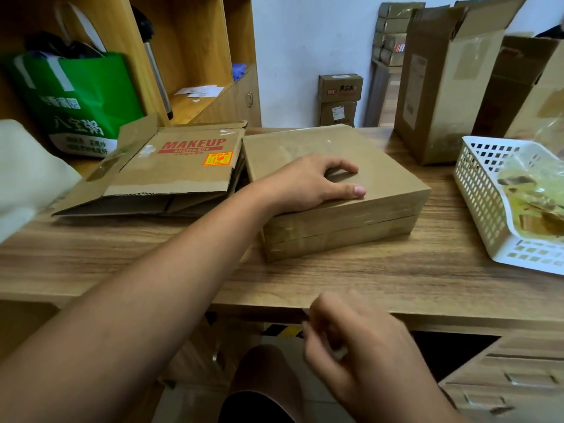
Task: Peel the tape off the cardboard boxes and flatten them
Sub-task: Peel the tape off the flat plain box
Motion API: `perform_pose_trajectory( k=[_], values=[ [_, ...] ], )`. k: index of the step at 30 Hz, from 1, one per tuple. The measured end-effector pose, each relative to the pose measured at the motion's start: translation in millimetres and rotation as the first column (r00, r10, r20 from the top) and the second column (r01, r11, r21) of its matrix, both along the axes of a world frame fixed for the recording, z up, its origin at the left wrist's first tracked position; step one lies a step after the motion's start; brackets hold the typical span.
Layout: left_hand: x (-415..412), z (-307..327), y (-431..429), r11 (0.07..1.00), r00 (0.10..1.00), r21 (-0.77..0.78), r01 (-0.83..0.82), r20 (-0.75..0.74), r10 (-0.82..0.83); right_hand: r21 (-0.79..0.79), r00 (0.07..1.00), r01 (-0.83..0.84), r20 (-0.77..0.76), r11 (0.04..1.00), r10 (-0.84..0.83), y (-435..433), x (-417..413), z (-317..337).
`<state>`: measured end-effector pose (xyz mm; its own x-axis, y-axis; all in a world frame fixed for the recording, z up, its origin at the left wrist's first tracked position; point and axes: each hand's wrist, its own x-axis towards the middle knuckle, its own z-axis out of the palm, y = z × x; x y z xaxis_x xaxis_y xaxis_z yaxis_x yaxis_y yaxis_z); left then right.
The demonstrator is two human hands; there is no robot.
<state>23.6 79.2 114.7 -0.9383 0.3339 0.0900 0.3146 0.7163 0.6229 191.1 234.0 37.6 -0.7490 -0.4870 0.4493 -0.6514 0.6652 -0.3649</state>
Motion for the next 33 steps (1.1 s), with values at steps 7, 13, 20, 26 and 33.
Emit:
perform_pose_trajectory(
  k=[7, 13, 20, 26, 33],
  values=[
    [3.5, 0.1, 0.4, 1.000, 1.000, -0.003, -0.004, -0.009, 0.004, -0.371, 0.994, 0.099, 0.076, 0.923, -0.076, 31.7, -40.2, 16.0],
    [6.1, 0.1, -1.6, 0.999, 1.000, -0.040, 0.021, 0.007, -0.020, -0.408, 0.988, 0.144, 0.010, 0.902, -0.153, 61.8, -56.3, 34.7],
    [5.7, 1.7, -1.8, 0.997, 0.999, -0.067, 0.043, 0.029, -0.041, -0.303, 0.918, 0.388, 0.044, 0.871, -0.393, 129.5, -70.9, 87.5],
    [5.7, 1.9, -0.2, 0.998, 0.998, -0.045, 0.044, 0.044, -0.042, 0.013, 0.811, 0.581, 0.063, 0.813, -0.581, 180.8, -101.7, 120.7],
    [1.6, 0.0, 0.1, 0.998, 0.998, -0.034, 0.055, 0.022, -0.055, 0.262, 0.725, 0.637, 0.118, 0.725, -0.679, 201.3, -127.3, 121.5]
  ],
)
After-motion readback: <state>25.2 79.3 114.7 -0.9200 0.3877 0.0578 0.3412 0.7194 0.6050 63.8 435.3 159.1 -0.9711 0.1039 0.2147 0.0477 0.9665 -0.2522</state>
